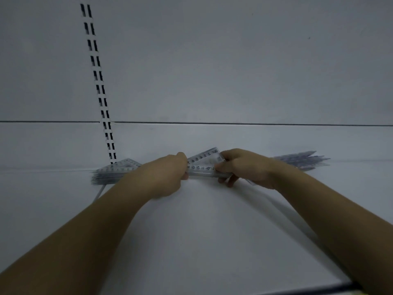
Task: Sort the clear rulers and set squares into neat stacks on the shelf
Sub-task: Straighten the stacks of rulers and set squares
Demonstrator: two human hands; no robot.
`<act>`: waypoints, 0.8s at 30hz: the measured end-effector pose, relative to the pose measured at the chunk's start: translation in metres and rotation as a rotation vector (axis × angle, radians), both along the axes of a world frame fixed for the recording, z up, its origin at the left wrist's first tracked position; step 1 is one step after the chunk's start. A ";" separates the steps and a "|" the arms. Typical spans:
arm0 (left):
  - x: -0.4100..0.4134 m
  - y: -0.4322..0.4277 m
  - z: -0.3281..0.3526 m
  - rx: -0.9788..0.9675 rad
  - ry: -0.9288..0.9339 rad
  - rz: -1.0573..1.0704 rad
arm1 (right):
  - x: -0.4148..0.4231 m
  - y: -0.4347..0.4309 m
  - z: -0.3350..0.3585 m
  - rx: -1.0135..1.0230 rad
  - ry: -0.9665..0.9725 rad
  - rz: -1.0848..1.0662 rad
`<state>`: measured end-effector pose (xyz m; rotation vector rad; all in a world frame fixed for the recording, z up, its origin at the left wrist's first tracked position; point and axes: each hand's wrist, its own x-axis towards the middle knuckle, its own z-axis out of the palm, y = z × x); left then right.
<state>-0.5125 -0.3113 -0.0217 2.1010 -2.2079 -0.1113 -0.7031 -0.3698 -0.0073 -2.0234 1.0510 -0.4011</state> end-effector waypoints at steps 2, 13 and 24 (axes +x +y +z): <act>0.001 0.001 0.002 0.028 0.004 0.022 | 0.001 0.004 0.002 -0.080 0.040 0.032; 0.004 0.003 0.009 0.066 0.024 0.051 | 0.013 -0.005 0.003 -0.414 0.399 -0.055; -0.007 -0.002 0.013 -0.002 0.015 0.102 | 0.022 -0.009 0.005 -0.532 0.542 -0.052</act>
